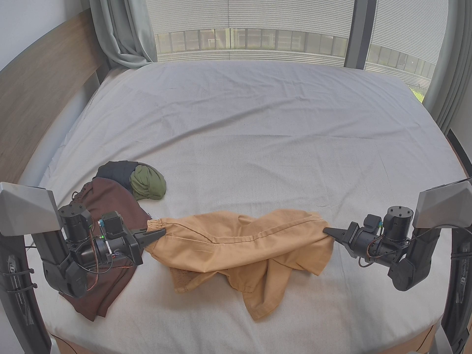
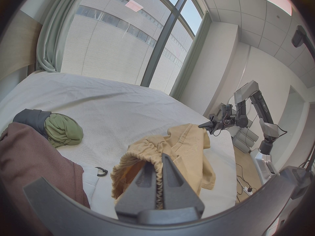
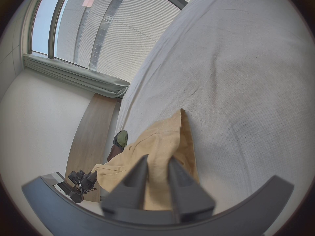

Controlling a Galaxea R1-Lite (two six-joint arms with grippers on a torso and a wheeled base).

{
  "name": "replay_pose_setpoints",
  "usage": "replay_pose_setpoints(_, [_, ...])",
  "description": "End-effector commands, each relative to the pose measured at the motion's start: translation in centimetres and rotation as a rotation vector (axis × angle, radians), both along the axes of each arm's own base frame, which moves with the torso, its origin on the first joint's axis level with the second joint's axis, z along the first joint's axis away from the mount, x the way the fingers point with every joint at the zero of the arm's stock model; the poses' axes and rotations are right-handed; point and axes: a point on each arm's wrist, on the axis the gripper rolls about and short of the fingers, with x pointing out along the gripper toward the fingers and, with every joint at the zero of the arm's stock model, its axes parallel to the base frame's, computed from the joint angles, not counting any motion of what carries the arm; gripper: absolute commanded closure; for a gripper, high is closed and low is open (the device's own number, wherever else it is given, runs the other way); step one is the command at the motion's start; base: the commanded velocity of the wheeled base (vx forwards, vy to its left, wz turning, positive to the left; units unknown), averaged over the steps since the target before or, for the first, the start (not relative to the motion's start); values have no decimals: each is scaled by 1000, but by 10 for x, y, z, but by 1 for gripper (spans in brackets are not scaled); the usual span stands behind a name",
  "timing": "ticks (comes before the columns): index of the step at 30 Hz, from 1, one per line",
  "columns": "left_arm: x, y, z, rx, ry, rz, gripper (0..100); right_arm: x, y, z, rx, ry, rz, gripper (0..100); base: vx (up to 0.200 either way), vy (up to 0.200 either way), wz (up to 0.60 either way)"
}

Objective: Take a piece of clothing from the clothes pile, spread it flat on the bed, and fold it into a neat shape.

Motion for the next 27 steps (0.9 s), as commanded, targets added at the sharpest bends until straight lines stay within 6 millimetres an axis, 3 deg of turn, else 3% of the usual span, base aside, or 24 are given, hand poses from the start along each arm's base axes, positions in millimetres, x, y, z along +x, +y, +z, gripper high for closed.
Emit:
replay_pose_setpoints(1, [8, 1, -2, 2, -13, 20, 100, -15, -2, 37, 30, -78, 52, 100, 0, 0, 0])
replay_pose_setpoints(6, [10, 1, -3, 6, -17, 41, 100, -42, -4, 61, 65, -102, 179, 100, 0, 0, 0])
replay_pose_setpoints(12, [13, 5, -2, 4, -23, 54, 100, -57, 5, 57, 57, -67, 233, 100, 0, 0, 0])
replay_pose_setpoints(15, [16, 10, 0, 2, -33, 69, 100, -68, 11, 50, 22, -50, 277, 100, 0, 0, 0])
replay_pose_setpoints(19, [17, 12, 0, 2, -36, 74, 100, -78, 21, 25, -46, 11, 348, 100, 0, 0, 0])
replay_pose_setpoints(24, [16, 12, 1, 2, -38, 74, 100, -80, 24, -3, -126, 48, 399, 100, 0, 0, 0])
replay_pose_setpoints(27, [16, 12, 1, 2, -38, 74, 100, -78, 24, -10, -152, 39, 409, 100, 0, 0, 0])
